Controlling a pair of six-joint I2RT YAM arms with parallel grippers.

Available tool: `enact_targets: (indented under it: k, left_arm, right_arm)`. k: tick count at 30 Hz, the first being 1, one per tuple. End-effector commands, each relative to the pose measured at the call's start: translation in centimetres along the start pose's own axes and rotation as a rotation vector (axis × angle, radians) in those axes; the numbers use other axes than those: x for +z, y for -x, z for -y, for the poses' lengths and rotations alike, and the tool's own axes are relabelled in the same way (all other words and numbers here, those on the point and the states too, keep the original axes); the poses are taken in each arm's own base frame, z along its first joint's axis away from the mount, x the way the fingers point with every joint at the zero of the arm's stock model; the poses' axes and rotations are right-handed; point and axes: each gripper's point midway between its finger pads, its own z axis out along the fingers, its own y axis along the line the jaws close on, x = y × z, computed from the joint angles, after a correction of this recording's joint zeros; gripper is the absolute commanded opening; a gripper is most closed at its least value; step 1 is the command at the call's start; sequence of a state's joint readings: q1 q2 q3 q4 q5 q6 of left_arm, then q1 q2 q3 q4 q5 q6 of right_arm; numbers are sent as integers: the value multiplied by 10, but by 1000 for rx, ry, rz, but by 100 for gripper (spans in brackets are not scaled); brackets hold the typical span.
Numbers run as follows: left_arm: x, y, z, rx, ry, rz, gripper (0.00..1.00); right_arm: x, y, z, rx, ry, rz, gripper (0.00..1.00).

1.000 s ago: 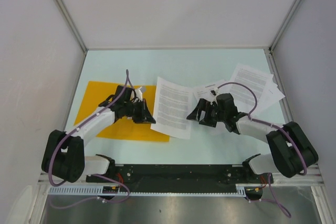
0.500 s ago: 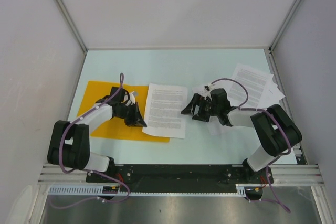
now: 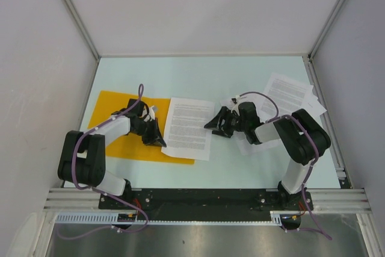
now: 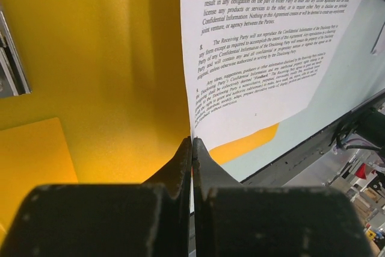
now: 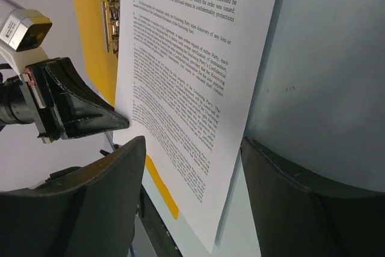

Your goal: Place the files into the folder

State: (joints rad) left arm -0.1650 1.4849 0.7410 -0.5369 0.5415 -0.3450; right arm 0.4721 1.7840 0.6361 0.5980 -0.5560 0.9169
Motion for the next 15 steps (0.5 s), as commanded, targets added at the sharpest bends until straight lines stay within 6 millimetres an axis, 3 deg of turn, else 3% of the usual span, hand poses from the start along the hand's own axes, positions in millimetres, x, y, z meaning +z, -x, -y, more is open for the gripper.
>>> enact_targets:
  k: [1, 5, 7, 15]
  left_arm:
    - [-5, 14, 1, 33, 6, 40, 0]
    - [-2, 14, -4, 23, 26, 39, 0]
    - [0, 14, -7, 17, 37, 31, 0]
    - [7, 14, -21, -3, 100, 12, 0]
  right_arm:
    - [6, 7, -5, 9, 38, 22, 69]
    - [3, -2, 9, -6, -63, 14, 79]
    - [0, -3, 6, -21, -83, 24, 82]
    - [7, -8, 4, 4, -60, 11, 76]
